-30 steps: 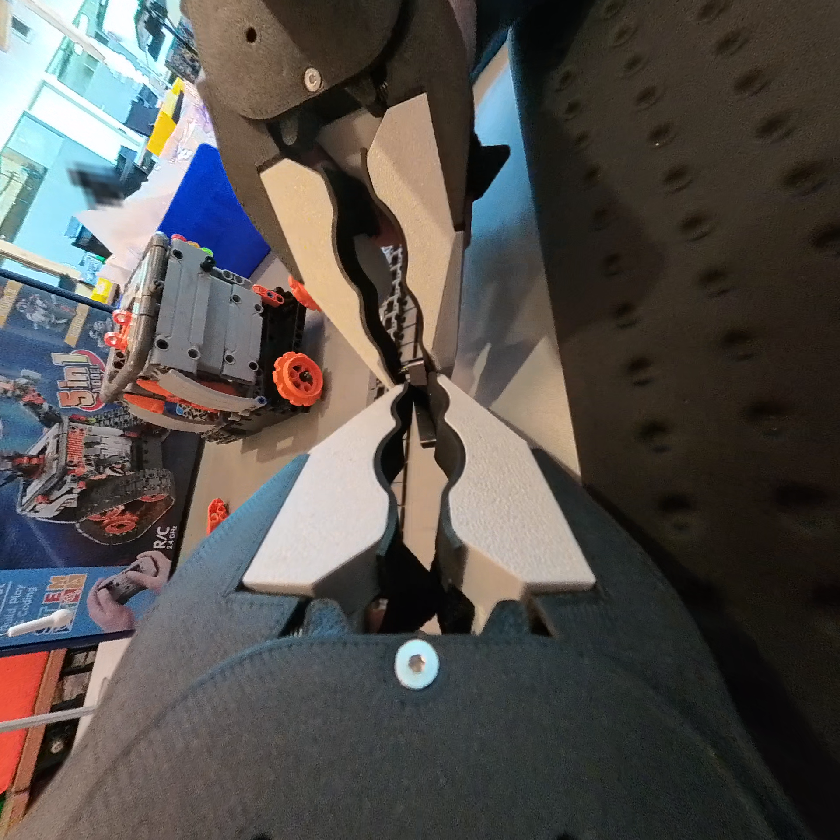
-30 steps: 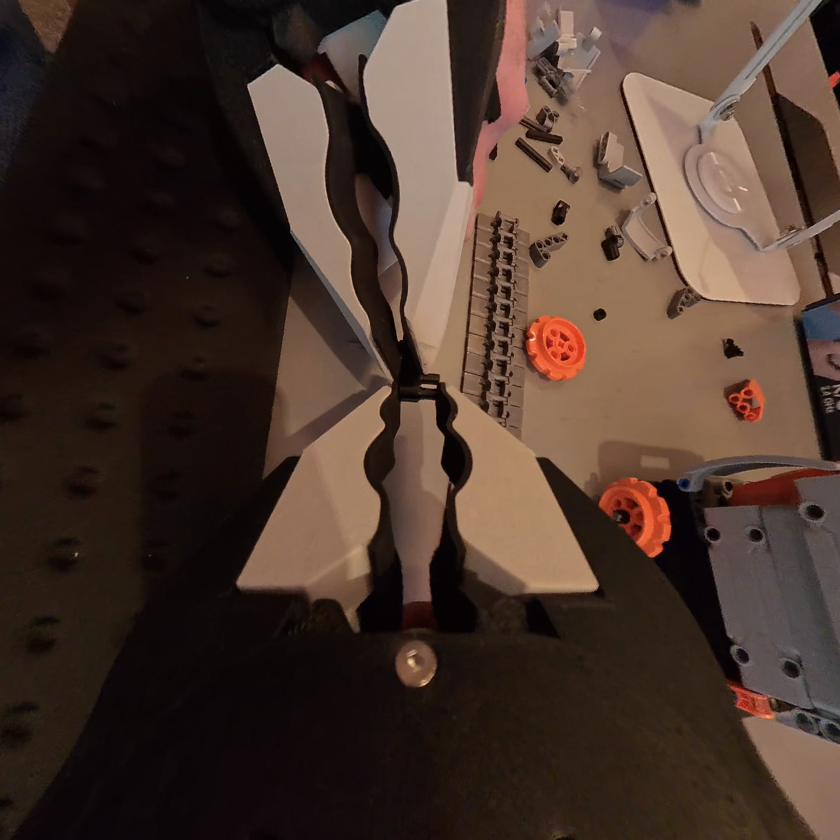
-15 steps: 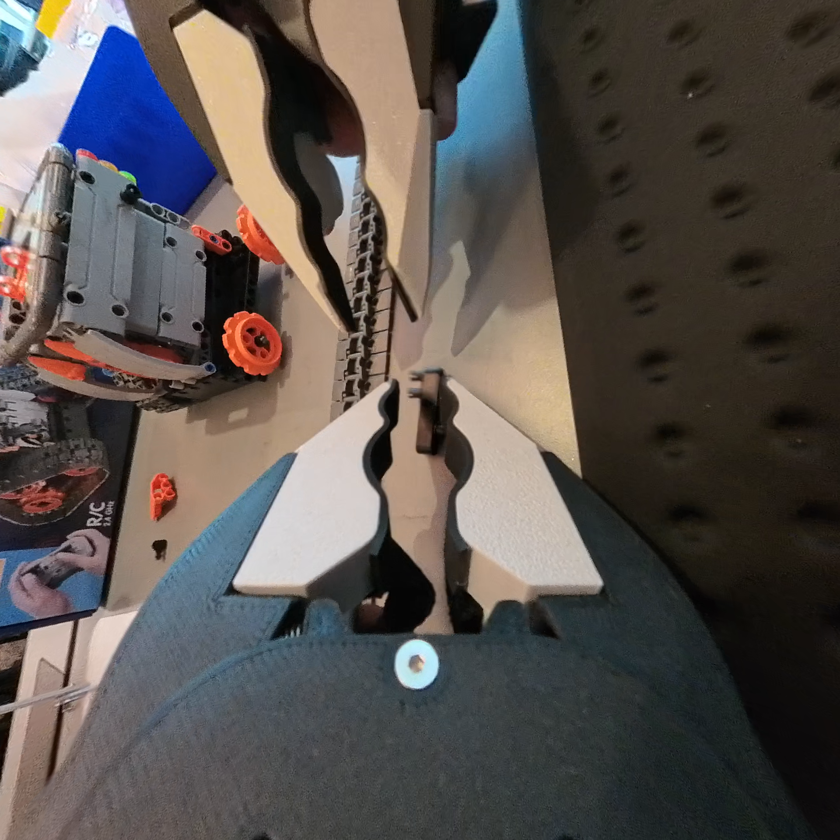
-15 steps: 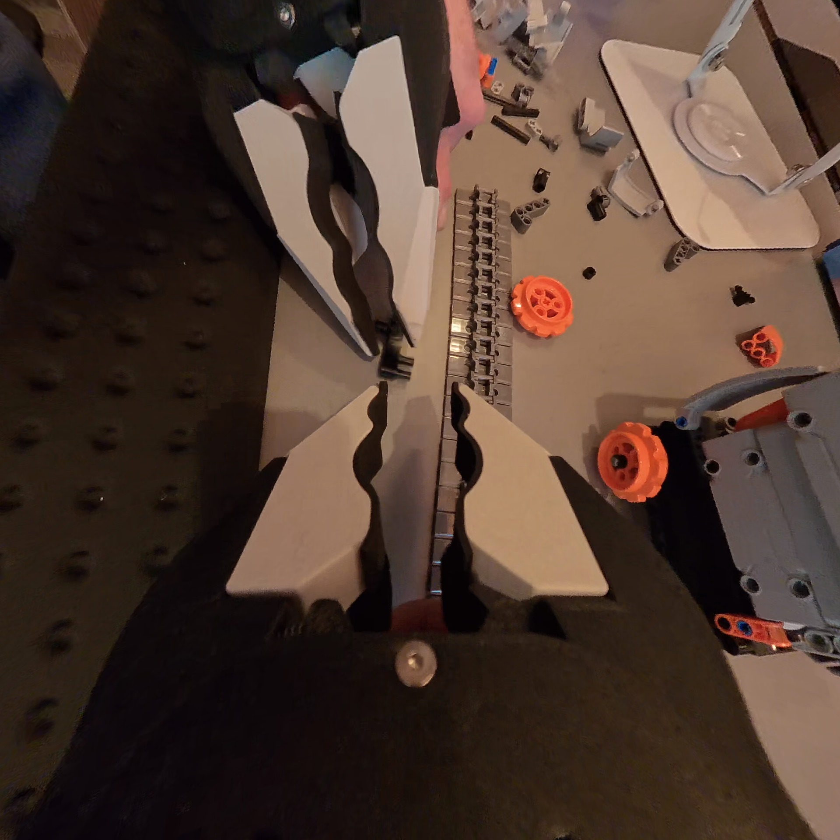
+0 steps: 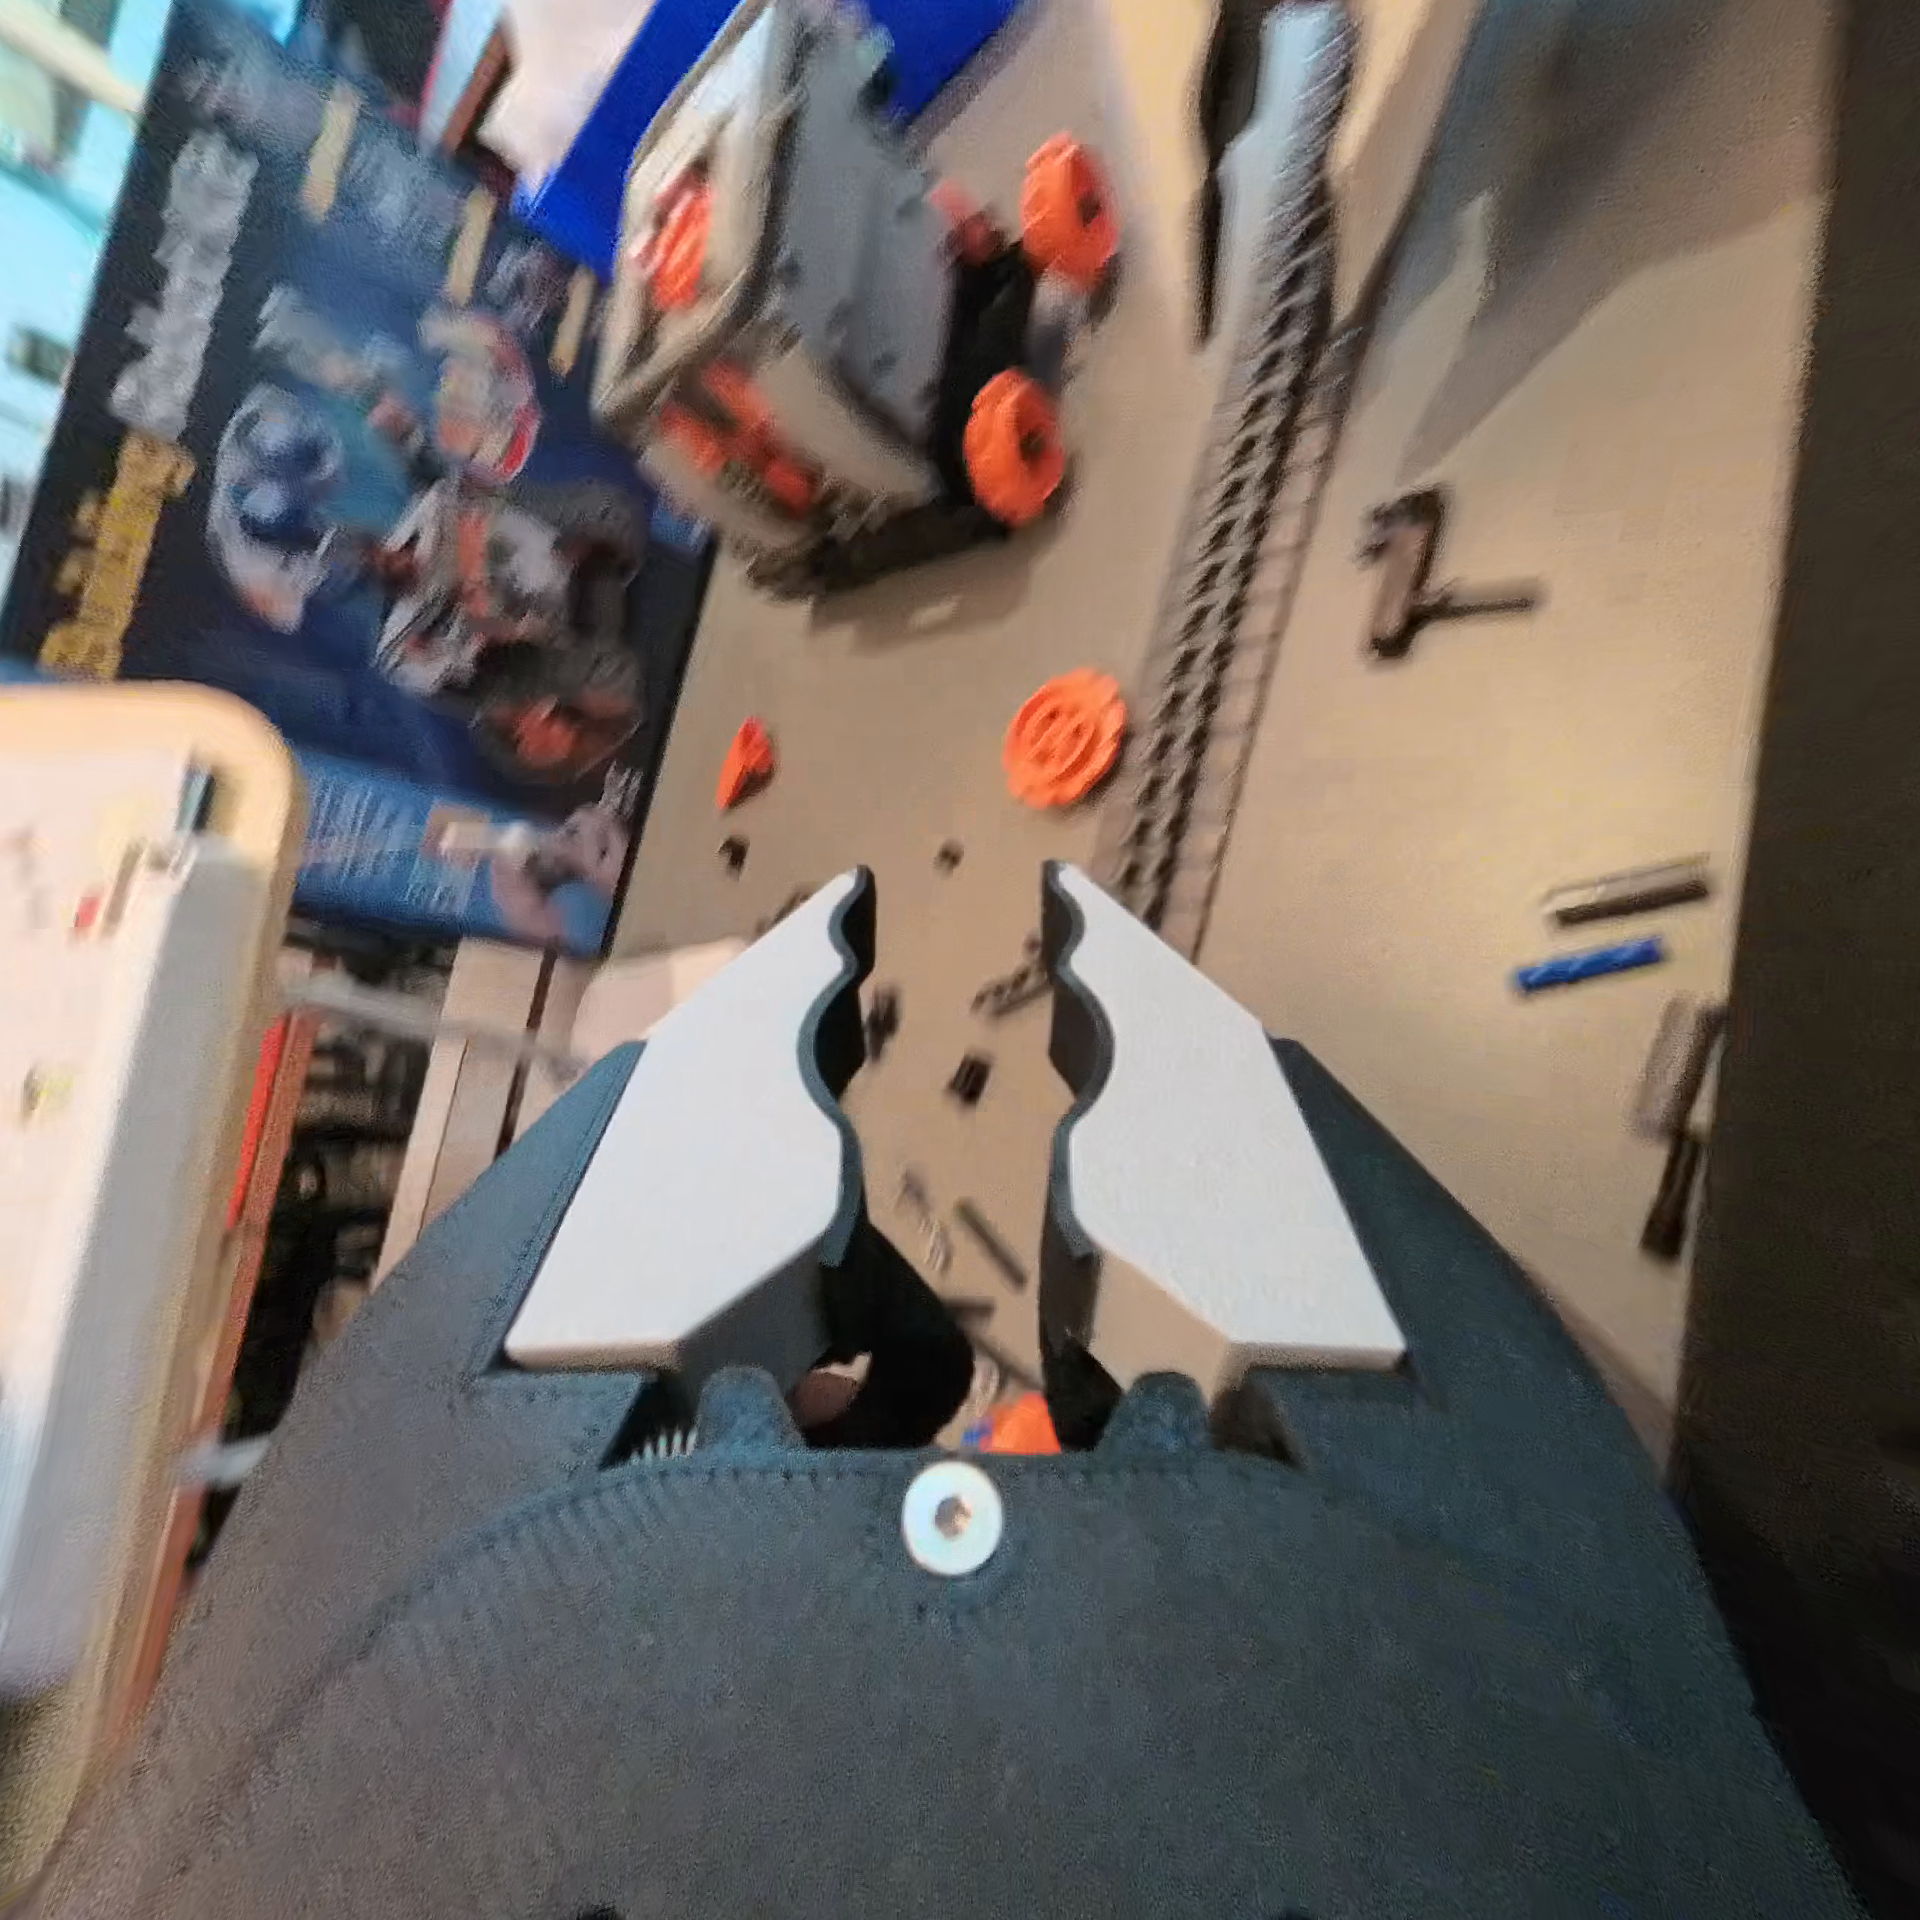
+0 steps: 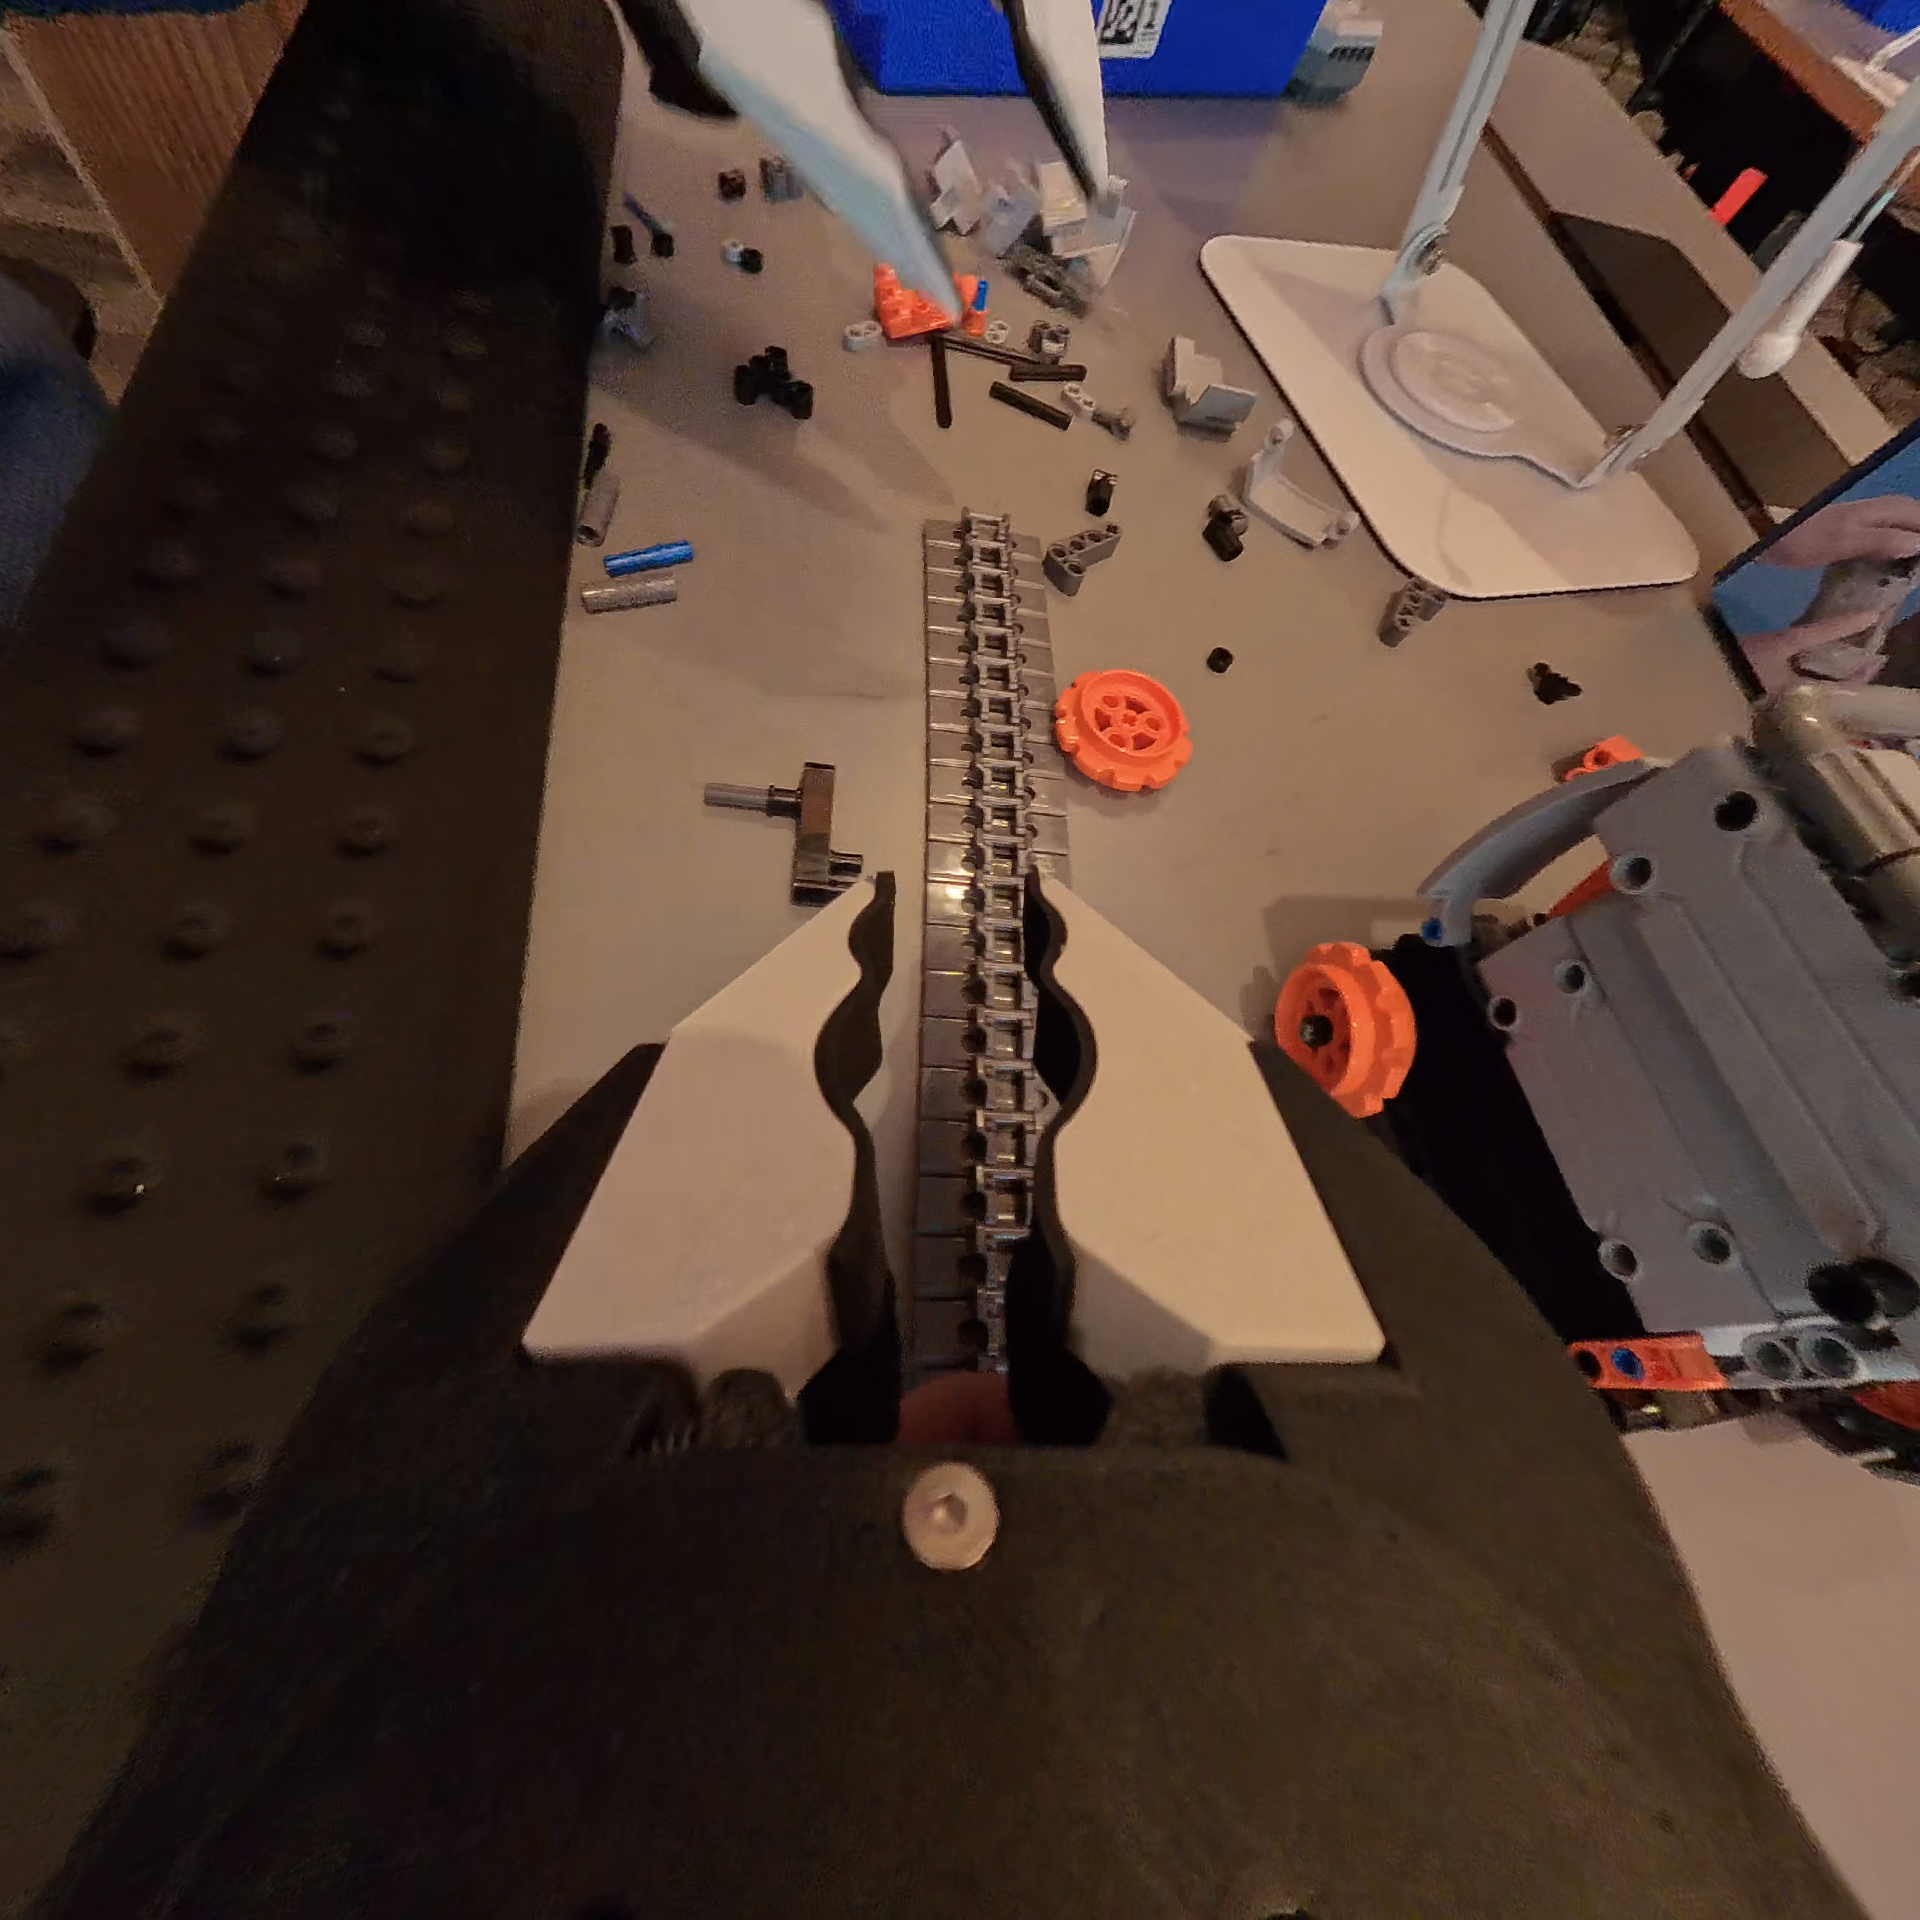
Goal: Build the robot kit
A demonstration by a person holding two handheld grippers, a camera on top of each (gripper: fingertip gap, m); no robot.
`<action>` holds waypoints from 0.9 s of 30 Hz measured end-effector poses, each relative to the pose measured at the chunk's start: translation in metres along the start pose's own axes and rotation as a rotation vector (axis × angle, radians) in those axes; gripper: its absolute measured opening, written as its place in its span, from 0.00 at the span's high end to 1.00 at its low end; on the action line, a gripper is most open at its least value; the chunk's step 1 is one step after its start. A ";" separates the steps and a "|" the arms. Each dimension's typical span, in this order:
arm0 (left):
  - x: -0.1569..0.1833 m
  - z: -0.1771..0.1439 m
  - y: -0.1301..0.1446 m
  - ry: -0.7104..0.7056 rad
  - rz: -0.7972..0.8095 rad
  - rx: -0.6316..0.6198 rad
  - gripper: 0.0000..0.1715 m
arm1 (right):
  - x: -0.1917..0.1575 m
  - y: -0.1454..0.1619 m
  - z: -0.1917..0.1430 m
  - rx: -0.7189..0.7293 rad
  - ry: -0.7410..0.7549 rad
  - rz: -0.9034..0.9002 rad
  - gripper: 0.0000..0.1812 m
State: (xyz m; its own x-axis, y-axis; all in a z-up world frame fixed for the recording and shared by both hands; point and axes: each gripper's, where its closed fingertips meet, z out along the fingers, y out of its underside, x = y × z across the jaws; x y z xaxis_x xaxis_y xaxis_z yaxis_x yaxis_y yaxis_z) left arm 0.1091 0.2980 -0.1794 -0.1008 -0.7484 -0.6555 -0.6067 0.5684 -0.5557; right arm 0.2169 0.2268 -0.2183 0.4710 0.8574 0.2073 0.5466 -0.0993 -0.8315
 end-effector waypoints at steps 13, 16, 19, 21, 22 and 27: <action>-0.008 -0.081 0.132 0.101 -0.254 -0.394 0.94 | 0.008 0.005 0.000 0.009 0.028 0.014 0.88; 0.021 -0.073 0.117 0.217 -0.269 -0.343 0.91 | 0.009 0.007 0.001 0.002 0.029 0.014 0.88; 0.048 -0.061 0.105 0.319 -0.247 -0.309 0.89 | 0.008 0.007 0.001 0.002 0.027 0.015 0.88; 0.058 -0.054 0.102 0.361 -0.235 -0.297 0.89 | 0.009 0.008 0.001 0.001 0.027 0.017 0.88; 0.060 -0.051 0.102 0.370 -0.229 -0.290 0.90 | 0.009 0.008 0.001 0.000 0.028 0.016 0.88; 0.073 -0.045 0.099 0.452 -0.212 -0.246 0.92 | 0.010 0.010 0.000 -0.004 0.031 0.017 0.88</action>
State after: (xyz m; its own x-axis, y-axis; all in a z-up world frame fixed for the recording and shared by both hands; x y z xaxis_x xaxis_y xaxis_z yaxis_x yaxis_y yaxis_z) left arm 0.0062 0.2838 -0.2589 -0.2514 -0.9407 -0.2278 -0.8114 0.3331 -0.4803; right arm 0.2267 0.2343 -0.2244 0.5016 0.8394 0.2095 0.5412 -0.1155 -0.8329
